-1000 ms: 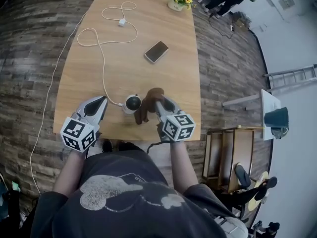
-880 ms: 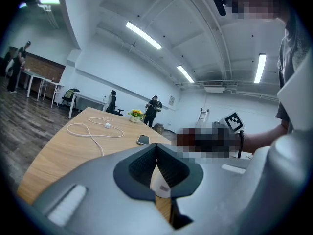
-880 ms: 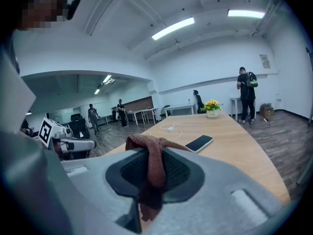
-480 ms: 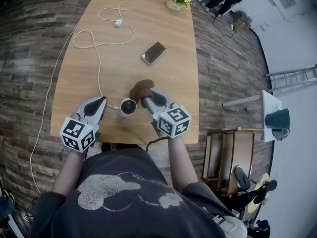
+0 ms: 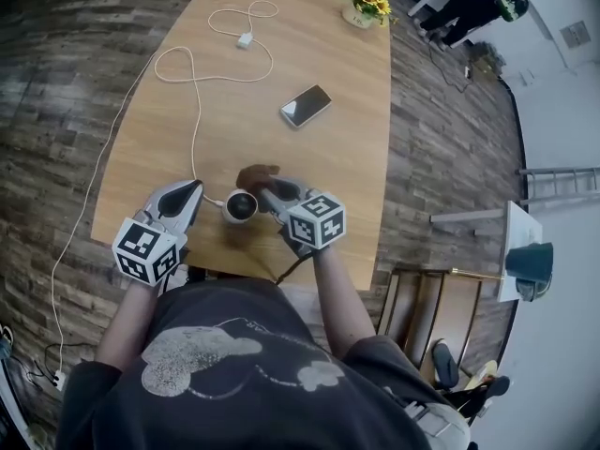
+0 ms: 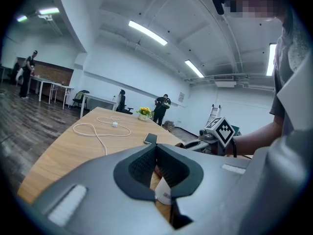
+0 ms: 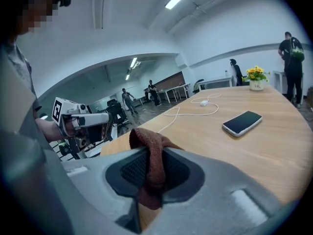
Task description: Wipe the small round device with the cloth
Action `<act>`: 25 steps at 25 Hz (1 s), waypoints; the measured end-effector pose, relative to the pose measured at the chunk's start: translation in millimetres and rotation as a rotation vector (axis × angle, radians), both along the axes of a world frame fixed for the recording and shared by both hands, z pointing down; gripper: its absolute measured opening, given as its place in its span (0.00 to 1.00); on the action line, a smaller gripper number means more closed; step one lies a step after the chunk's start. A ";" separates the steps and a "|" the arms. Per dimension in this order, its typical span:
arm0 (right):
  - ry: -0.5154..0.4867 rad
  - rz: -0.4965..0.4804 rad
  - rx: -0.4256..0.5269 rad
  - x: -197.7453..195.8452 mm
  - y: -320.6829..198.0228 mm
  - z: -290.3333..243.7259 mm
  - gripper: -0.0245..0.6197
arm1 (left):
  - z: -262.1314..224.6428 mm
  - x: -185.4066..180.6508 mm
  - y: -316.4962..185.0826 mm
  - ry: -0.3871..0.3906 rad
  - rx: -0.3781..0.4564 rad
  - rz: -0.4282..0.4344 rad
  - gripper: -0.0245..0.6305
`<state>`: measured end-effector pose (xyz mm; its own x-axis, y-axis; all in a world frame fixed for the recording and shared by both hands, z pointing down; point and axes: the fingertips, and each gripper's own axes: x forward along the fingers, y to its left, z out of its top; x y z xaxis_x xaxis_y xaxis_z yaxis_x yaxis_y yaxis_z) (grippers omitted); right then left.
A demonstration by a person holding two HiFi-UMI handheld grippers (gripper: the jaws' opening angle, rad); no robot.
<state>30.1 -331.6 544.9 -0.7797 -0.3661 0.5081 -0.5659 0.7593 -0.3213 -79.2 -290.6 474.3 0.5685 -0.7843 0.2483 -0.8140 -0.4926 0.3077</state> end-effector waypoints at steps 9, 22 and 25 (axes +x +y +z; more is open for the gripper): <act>0.092 -0.002 -0.095 11.7 -4.3 55.5 0.12 | 7.5 2.6 3.1 -0.018 -0.027 -0.024 0.06; 0.005 0.119 0.049 18.4 -19.6 -15.1 0.12 | 2.1 -3.0 -0.7 -0.012 -0.001 -0.026 0.06; -0.047 0.113 0.140 5.4 -23.1 -61.9 0.12 | -1.6 -5.0 0.4 -0.005 0.013 -0.022 0.06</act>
